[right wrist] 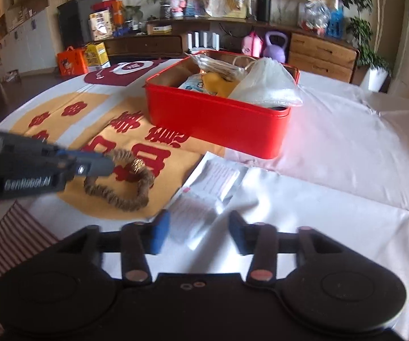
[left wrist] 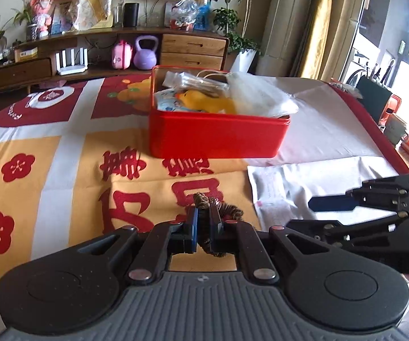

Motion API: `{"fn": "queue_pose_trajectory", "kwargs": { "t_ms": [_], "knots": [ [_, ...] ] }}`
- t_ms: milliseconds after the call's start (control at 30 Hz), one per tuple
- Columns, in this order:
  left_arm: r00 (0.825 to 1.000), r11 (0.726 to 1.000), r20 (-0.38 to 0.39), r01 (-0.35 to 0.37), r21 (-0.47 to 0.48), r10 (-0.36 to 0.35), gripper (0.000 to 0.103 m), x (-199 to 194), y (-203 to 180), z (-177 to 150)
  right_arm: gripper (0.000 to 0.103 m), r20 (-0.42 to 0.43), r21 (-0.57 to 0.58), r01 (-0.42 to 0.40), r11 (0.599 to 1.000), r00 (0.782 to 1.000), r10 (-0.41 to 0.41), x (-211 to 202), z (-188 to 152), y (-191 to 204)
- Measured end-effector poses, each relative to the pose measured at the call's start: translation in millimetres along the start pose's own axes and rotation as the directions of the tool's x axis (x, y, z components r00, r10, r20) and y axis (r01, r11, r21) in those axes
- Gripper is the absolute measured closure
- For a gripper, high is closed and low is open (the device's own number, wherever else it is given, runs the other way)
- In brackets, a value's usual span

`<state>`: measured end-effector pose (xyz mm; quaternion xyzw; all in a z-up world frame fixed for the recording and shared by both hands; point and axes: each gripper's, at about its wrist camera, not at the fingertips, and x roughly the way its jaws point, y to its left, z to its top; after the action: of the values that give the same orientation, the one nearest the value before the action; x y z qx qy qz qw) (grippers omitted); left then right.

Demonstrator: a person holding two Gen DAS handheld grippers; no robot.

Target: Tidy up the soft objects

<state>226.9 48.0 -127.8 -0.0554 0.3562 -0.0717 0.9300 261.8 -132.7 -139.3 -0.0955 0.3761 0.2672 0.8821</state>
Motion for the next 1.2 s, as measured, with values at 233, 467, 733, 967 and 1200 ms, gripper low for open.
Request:
{"fn": "queue_pose_trajectory", "kwargs": {
  "t_ms": [233,467,733,967,1200],
  "knots": [
    [1.000,1.000,-0.009,0.001,-0.011,-0.001,0.096,3.2,7.5,-5.0,0.043,-0.025,0.029,0.008,1.000,1.000,-0.008,21.0,10.9,3.0],
    [1.000,0.999,-0.020,0.006,-0.032,-0.006,0.096,5.9,15.3,-9.9,0.044,-0.002,-0.025,0.044,0.999,0.999,-0.044,24.5,8.7,16.1],
    [1.000,0.999,-0.026,0.015,-0.043,-0.016,0.096,7.8,15.8,-12.6,0.067,0.019,-0.019,0.037,0.999,0.999,-0.037,20.9,8.3,13.2],
    [1.000,0.998,-0.017,0.024,-0.050,-0.025,0.096,7.1,15.2,-12.0,0.103,0.018,-0.013,0.034,0.999,0.999,-0.034,16.9,6.5,9.3],
    [1.000,0.998,-0.010,0.028,-0.048,-0.028,0.096,3.6,13.9,-10.8,0.083,-0.011,-0.090,-0.009,0.996,1.000,0.008,9.4,9.1,13.6]
  ]
}}
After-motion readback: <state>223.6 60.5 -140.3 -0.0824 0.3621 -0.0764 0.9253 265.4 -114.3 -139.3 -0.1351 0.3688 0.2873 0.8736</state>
